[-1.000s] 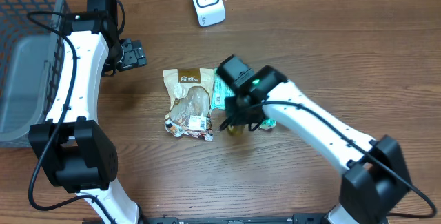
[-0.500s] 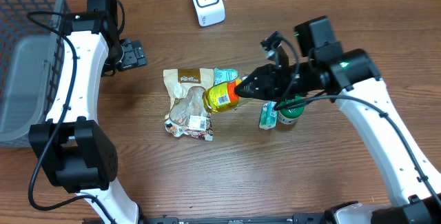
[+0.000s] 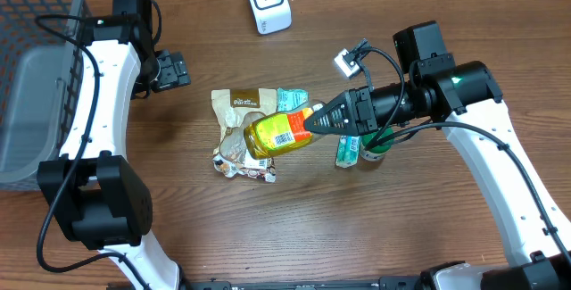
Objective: Scan the item barcode
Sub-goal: 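Lift the oil bottle and tilt it horizontally with the right gripper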
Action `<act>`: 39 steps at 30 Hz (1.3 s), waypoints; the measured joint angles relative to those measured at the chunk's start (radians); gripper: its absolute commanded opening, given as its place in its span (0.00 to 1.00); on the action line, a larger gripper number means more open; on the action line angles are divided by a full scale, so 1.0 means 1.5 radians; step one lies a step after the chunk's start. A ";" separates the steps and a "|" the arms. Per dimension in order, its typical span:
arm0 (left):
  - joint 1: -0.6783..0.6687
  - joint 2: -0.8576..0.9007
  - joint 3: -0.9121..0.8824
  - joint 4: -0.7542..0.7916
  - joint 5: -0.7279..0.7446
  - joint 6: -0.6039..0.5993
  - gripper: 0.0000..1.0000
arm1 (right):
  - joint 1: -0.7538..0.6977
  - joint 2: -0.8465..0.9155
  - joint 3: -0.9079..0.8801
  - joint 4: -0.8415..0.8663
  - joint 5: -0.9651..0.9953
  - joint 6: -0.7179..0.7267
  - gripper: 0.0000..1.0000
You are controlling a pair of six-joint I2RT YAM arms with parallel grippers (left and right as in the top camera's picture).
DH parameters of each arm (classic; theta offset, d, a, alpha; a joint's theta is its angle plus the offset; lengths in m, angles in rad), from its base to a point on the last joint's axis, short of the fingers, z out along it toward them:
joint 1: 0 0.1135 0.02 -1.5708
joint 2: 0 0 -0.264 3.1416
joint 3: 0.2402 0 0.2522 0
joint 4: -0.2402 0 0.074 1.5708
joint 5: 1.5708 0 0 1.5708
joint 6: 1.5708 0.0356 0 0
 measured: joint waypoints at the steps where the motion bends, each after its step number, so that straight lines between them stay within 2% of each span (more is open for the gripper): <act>1: 0.000 0.000 0.000 0.000 0.000 0.000 1.00 | 0.000 0.000 0.000 0.000 -0.003 -0.002 0.34; 39: 0.000 0.000 0.000 0.000 0.000 0.000 1.00 | 0.000 0.000 0.000 0.001 -0.039 -0.009 0.33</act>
